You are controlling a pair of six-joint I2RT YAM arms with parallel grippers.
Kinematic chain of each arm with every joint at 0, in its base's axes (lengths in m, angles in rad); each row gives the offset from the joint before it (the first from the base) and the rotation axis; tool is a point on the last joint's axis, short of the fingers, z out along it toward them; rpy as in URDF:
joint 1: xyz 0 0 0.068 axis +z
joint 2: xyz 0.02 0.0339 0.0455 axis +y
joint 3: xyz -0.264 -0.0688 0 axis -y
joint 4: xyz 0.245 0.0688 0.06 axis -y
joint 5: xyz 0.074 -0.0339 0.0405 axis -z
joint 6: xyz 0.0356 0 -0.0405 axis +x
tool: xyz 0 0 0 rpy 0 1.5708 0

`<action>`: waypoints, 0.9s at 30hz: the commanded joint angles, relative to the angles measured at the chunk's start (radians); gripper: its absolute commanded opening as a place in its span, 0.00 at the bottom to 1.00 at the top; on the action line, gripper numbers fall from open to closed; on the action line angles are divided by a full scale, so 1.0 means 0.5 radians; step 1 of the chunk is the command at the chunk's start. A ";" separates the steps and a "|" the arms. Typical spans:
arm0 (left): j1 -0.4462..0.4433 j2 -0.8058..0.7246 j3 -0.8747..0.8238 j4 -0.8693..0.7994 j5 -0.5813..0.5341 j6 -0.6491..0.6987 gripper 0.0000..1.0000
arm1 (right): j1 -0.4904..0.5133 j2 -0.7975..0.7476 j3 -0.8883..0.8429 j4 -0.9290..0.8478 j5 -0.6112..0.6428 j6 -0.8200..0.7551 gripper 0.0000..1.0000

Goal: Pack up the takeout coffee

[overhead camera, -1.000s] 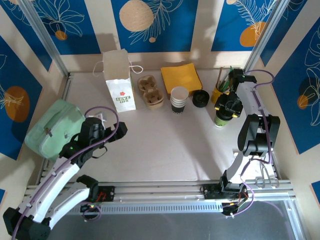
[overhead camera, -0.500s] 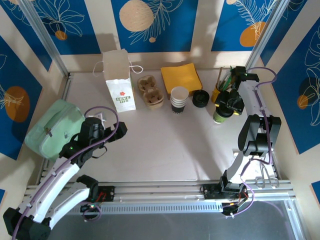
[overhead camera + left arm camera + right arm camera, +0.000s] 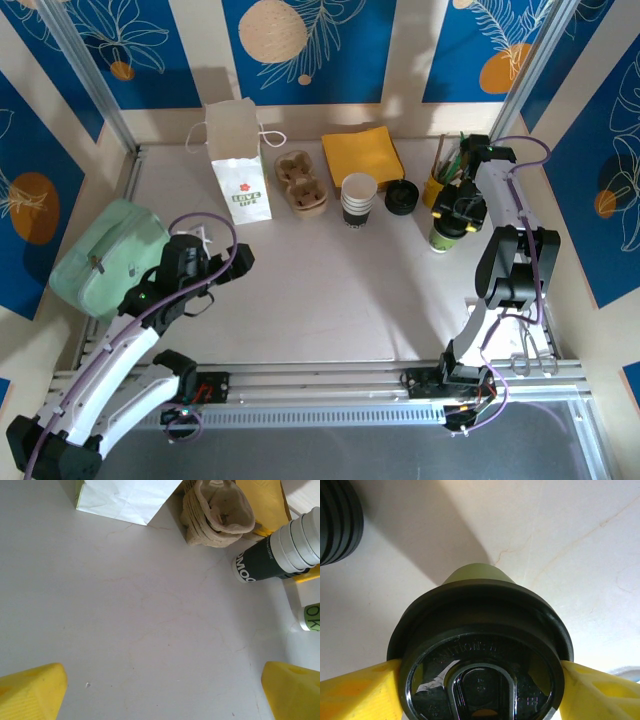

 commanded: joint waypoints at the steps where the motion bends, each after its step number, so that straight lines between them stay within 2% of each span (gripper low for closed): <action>1: 0.033 -0.023 0.004 -0.021 0.030 -0.001 0.99 | 0.008 0.018 0.041 -0.083 0.067 -0.006 0.76; 5: 0.036 -0.024 0.002 -0.019 0.039 -0.001 0.99 | 0.032 0.020 0.048 -0.103 0.105 -0.013 0.81; 15: 0.043 -0.035 -0.009 -0.029 0.043 -0.001 0.99 | 0.067 0.023 0.047 -0.128 0.155 -0.010 0.80; 22: 0.049 -0.037 -0.010 -0.025 0.049 -0.004 0.99 | 0.081 0.030 0.072 -0.149 0.153 -0.013 0.70; 27: 0.048 -0.036 -0.014 -0.022 0.056 -0.005 0.99 | 0.086 0.028 0.084 -0.174 0.172 -0.010 0.66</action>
